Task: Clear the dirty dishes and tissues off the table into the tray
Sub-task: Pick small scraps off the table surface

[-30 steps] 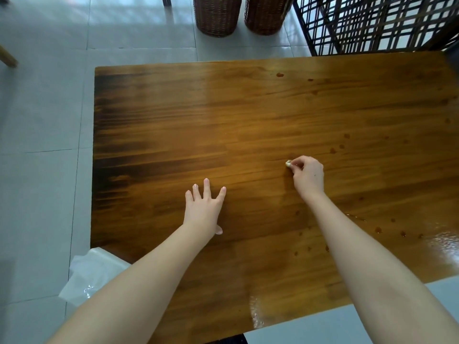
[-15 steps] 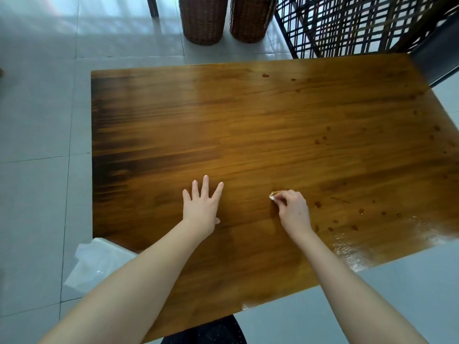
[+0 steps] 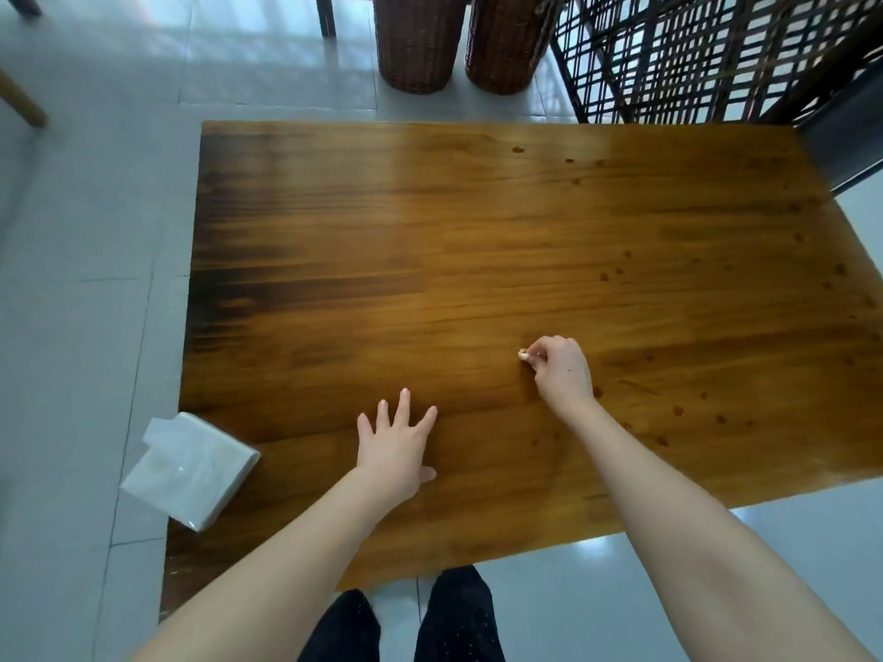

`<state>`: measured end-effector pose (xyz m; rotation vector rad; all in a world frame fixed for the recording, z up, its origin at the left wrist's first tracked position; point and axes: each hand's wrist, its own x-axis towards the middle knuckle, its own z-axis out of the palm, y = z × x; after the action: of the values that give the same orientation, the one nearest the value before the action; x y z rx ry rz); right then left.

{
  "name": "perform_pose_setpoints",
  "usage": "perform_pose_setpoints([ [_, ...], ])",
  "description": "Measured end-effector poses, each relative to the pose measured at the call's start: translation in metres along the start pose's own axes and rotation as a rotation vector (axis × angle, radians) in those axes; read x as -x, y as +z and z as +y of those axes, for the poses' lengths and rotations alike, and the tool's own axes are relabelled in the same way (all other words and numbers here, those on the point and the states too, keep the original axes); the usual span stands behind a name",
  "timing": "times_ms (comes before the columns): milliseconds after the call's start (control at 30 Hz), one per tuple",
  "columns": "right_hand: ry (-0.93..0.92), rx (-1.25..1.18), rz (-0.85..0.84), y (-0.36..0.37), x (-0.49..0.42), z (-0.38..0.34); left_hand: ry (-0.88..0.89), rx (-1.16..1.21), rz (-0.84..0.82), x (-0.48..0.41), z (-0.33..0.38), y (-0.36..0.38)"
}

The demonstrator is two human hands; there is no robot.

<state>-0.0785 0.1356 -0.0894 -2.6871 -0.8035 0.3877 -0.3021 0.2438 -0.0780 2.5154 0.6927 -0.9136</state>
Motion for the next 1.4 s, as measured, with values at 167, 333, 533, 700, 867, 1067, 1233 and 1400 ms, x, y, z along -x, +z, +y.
perform_pose_setpoints([
  [167,-0.039,-0.059,-0.047,-0.002,-0.004,0.009,-0.057,-0.031,-0.039,0.001,0.01,-0.005],
  [333,-0.134,-0.092,-0.066,0.002,0.027,0.023,-0.123,0.037,-0.052,0.004,0.016,-0.012],
  [533,-0.248,-0.09,-0.11,0.003,0.07,0.04,-0.227,0.085,-0.007,0.005,0.034,-0.012],
  [700,-0.35,-0.073,-0.138,0.001,0.096,0.054,-0.266,0.136,0.001,0.014,0.035,-0.005],
  [867,-0.449,-0.056,-0.163,0.0,0.117,0.069,-0.281,0.15,0.007,0.017,0.038,-0.009],
  [1067,-0.475,-0.012,-0.155,-0.005,0.101,0.071,-0.311,0.183,-0.004,0.018,0.044,-0.006],
  [1233,-0.195,-0.109,-0.053,-0.009,0.077,0.068,-0.275,0.186,0.003,0.016,0.037,-0.002],
  [1400,-0.202,-0.135,-0.053,-0.001,0.105,0.062,-0.248,0.135,0.019,0.012,0.033,0.001],
])
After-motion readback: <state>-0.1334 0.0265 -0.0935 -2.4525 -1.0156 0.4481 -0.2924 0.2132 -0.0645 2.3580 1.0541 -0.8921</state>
